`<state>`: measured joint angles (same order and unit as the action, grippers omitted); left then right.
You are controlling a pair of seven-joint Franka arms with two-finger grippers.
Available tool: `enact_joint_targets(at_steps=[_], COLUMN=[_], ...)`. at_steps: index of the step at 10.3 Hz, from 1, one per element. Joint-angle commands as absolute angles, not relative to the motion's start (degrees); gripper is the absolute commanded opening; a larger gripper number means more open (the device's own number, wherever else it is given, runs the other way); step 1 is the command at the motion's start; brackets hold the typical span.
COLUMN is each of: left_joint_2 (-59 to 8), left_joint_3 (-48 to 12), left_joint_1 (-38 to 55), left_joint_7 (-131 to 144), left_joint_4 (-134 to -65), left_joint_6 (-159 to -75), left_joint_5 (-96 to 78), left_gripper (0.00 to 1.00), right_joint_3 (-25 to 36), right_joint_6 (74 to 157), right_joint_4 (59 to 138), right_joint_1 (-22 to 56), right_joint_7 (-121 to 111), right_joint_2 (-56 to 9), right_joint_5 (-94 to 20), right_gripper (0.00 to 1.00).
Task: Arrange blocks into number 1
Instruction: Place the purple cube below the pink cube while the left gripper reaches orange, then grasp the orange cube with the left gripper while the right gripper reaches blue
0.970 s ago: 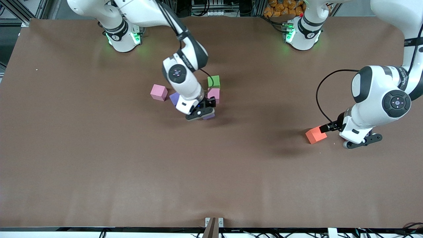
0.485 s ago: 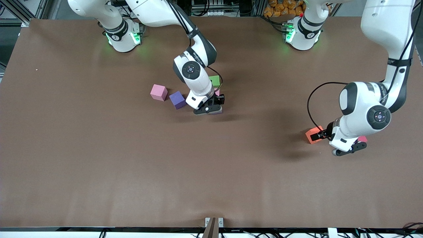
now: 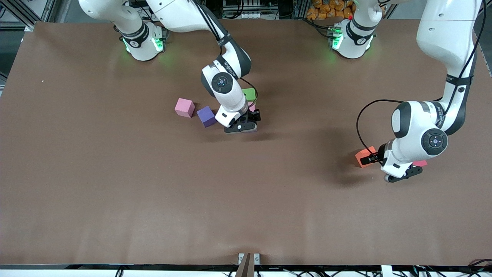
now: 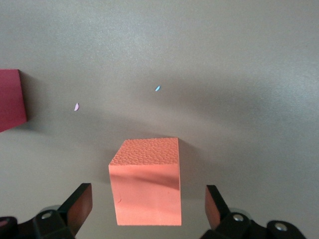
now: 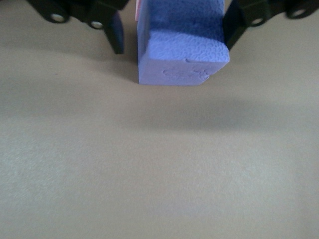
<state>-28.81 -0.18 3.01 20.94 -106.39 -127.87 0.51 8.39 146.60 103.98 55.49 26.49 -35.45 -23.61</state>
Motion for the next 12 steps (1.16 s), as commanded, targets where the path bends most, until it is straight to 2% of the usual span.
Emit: enact_joint_targets(at_steps=[1, 3, 4, 5, 6, 7, 8, 12], left_joint_2=[-29.8, -31.2, -31.7, -32.2, -32.6, -32.7, -32.5, -31.0], left_joint_3=[0.4, 0.4, 0.4, 0.4, 0.4, 0.4, 0.4, 0.1], left_joint_1=[3.4, 3.4, 3.4, 3.4, 3.4, 3.5, 4.3, 13.4], left_joint_7=[19.6, 19.9, 20.0, 20.0, 20.0, 20.0, 19.6, 19.8], left_joint_4=[-106.8, -106.8, -106.8, -106.8, -106.8, -106.8, -106.7, -102.9], left_joint_6=[-129.5, -130.3, -130.5, -130.6, -131.1, -131.2, -131.2, -130.4], left_joint_5=[-0.9, -1.0, -1.0, -0.9, -1.0, -0.9, -0.6, 0.9], left_gripper=[1.0, 1.0, 1.0, 0.94, 0.7, 0.31, 0.0, 0.0], right_joint_3=[8.5, 8.5, 8.5, 8.5, 8.5, 8.5, 8.4, 8.3], right_joint_6=[143.5, 137.2, 136.8, 136.8, 136.7, 136.9, 137.5, 139.7], right_joint_4=[107.5, 109.6, 111.9, 114.1, 115.8, 117.4, 118.9, 122.9], right_joint_1=[52.2, 48.6, 46.8, 45.2, 44.3, 44.1, 44.1, 43.5], right_joint_7=[26.0, 21.0, 17.4, 12.2, 6.4, 1.7, -2.4, -10.1], right_joint_2=[-27.5, -22.6, -21.4, -20.8, -20.8, -20.8, -21.1, -20.5], right_joint_5=[-24.0, -22.9, -21.4, -19.5, -18.9, -18.9, -18.8, -18.9], right_gripper=[1.0, 1.0, 1.0, 1.0, 1.0, 1.0, 1.0, 1.0])
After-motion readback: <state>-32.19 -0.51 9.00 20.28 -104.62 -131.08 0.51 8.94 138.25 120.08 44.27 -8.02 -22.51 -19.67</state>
